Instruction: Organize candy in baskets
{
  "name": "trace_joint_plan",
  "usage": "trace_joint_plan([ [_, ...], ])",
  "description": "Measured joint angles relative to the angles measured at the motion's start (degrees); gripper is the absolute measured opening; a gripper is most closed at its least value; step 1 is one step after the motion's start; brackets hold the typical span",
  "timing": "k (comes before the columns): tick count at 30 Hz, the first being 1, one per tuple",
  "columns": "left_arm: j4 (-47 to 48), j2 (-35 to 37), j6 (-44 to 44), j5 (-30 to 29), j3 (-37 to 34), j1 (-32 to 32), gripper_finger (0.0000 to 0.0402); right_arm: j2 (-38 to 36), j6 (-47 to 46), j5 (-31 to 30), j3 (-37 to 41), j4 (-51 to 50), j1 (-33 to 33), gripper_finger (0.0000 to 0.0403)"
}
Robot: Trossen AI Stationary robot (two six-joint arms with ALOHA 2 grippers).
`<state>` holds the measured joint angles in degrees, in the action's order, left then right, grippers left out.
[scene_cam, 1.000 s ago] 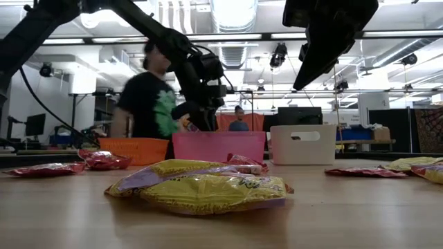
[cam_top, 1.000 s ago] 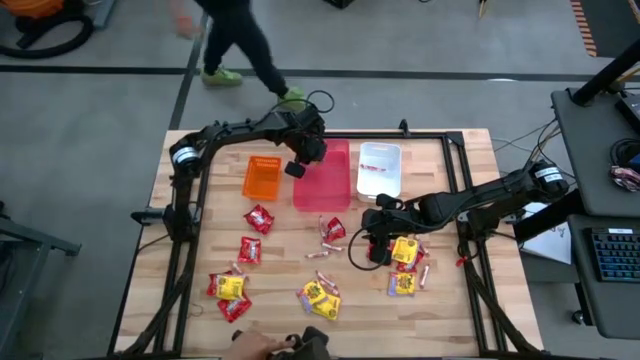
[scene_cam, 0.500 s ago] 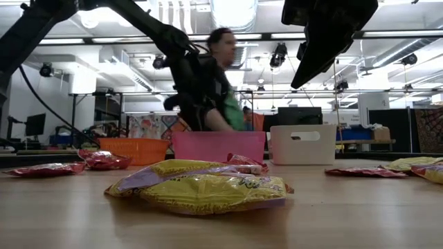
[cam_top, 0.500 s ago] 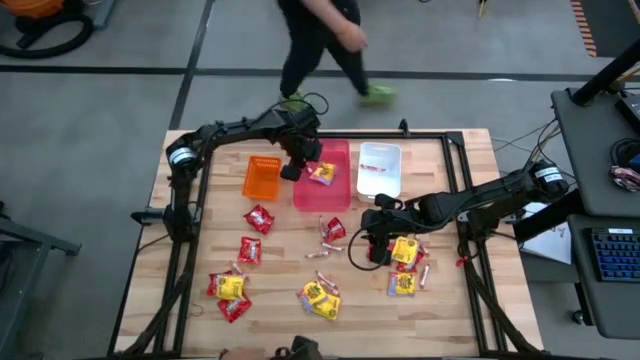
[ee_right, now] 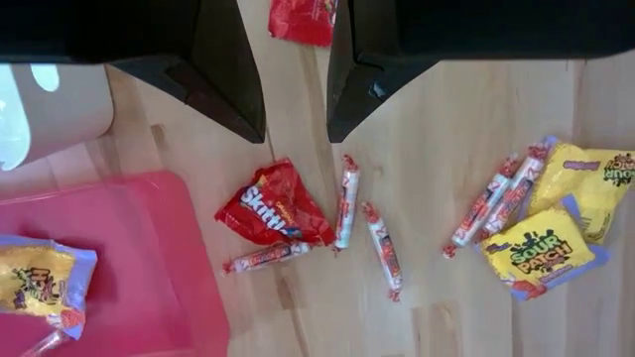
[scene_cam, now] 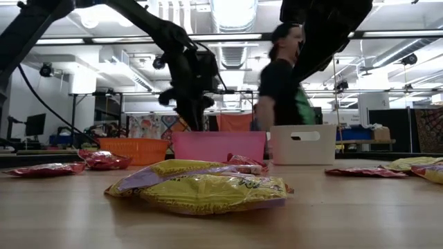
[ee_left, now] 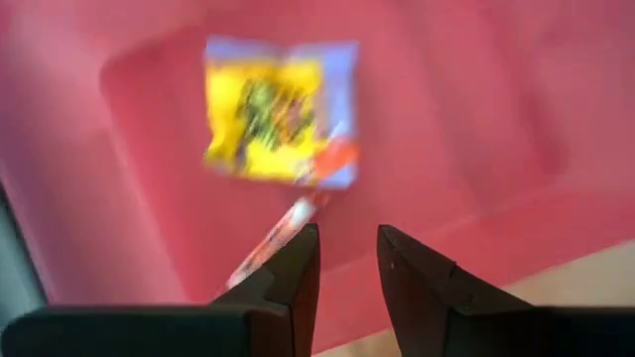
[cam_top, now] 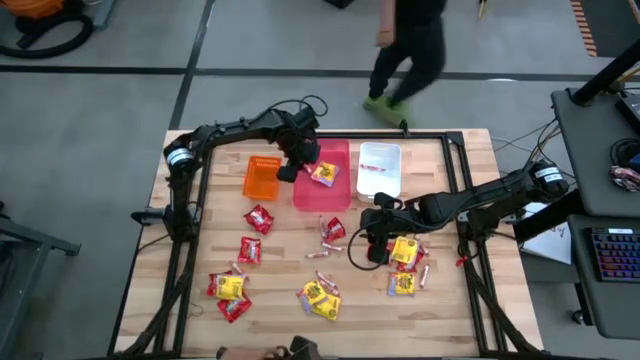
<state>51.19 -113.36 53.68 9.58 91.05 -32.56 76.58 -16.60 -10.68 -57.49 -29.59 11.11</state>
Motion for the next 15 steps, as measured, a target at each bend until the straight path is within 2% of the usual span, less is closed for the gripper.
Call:
trace_joint_plan([
  [3,-0.99,-1.15,-0.78,-4.67,0.00,0.00,0.0089,-0.12,0.09,0.11,0.00,-1.19,0.00,0.0105],
  [9,-2.21,-1.93,0.93,-5.11,0.00,-0.13,0.0089,-3.04,-0.33,0.13,0.00,-6.47,0.05,0.0105],
  [15,-2.72,-1.93,2.80,-4.28,0.00,0.12,0.0090,-8.69,-0.05,0.12,0.00,-7.10,0.39,0.0105],
])
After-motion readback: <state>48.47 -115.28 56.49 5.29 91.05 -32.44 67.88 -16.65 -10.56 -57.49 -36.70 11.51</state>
